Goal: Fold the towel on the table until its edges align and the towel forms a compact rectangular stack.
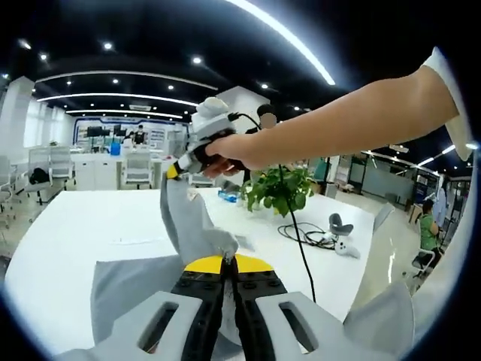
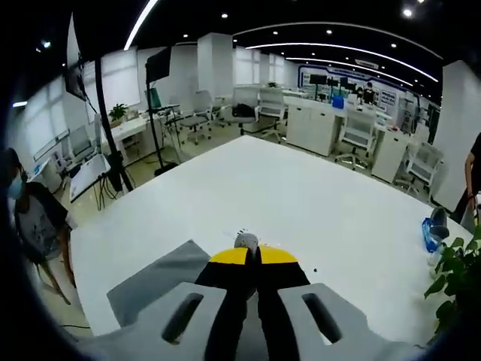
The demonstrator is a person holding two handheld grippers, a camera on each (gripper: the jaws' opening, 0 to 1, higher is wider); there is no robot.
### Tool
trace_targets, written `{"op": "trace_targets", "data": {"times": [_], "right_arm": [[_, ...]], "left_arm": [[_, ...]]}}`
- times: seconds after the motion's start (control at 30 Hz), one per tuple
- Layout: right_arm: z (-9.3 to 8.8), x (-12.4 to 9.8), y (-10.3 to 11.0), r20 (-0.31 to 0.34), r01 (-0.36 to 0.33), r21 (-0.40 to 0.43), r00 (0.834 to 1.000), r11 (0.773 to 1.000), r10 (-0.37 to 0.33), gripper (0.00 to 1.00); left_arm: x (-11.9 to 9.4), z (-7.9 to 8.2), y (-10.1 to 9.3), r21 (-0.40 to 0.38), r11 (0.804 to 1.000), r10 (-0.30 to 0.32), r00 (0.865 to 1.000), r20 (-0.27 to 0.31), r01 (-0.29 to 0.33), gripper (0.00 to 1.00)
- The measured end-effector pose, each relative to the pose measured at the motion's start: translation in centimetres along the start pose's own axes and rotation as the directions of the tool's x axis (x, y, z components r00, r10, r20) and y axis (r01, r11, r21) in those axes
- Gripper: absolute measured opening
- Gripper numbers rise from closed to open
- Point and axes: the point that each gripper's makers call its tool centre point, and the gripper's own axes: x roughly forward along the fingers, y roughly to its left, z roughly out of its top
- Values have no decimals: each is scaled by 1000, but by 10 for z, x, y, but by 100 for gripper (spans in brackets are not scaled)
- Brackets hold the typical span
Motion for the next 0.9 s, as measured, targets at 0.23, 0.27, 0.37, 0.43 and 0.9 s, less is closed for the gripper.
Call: {"op": "trace_targets", "data": {"times": [0.23, 0.27, 0.37, 0.43, 0.9], "right_arm": [[0, 15, 16, -1, -20, -1, 1000, 1000, 20, 0], [1, 17, 18, -1, -23, 1, 1000, 1000, 23, 0], [0, 23, 24, -3, -28, 0, 1000, 1000, 28, 0], [0, 26, 28, -4, -35, -5, 999, 999, 35, 0], [-10, 51, 61, -25, -75, -35, 997, 997, 74, 0]], "left_arm": [[-10, -8, 15, -2, 999, 35, 999, -8, -35, 3], [-11, -9, 17, -2, 999, 39, 999, -9, -39, 3], [-17, -16, 28, 6, 998, 66, 998, -17, -66, 3], [-21, -23, 35, 20, 996, 84, 996, -28, -84, 3], [-42, -54, 66, 24, 990, 141, 987, -78, -139, 3]]}}
